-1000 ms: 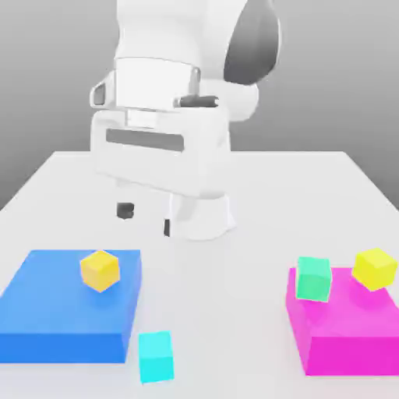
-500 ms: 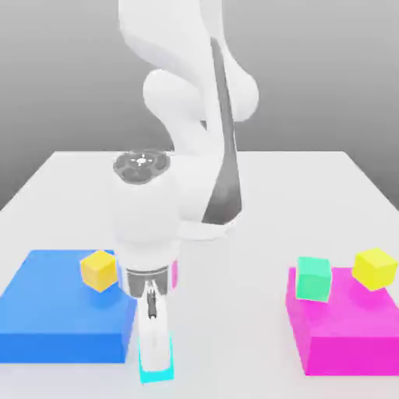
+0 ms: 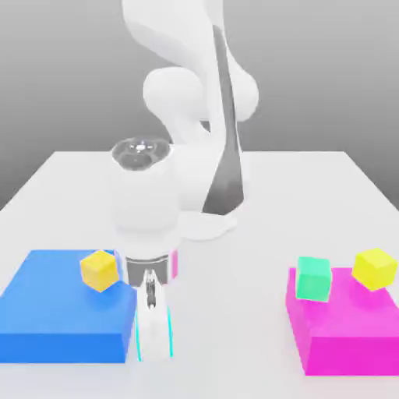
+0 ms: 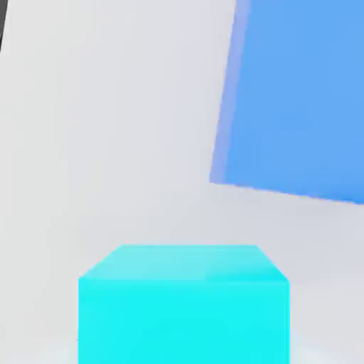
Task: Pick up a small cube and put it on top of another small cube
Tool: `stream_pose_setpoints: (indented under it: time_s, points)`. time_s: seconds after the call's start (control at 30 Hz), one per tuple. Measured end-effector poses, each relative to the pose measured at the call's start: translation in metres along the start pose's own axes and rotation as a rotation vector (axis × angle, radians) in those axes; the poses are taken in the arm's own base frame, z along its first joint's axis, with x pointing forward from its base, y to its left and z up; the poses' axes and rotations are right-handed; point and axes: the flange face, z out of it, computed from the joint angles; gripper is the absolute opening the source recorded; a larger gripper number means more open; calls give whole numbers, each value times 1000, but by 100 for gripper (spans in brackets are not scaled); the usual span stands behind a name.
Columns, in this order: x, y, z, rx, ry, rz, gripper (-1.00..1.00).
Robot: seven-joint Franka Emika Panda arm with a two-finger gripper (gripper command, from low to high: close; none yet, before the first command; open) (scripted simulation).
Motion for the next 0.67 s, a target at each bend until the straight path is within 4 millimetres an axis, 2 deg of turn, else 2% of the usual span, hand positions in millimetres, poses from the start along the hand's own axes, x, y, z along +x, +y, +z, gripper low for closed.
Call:
stream_pose_setpoints:
  time_s: [0.03,0.13,0.27,0.4,0.47,0.57,0.6,0.67]
  points:
    - [-23,13,-11,0,-3,-81,-100]
    - [-72,50,-43,-1,-9,-285,-100]
    - [-110,99,-81,-2,-10,-515,-100]
    - [-145,165,-110,-6,1,-774,-100]
    - [-150,176,-98,-6,8,-819,-100]
    - [-151,179,-64,-6,9,-834,-100]
    - [-150,181,-55,-6,8,-835,100]
    - [-150,181,-55,-6,8,-835,100]
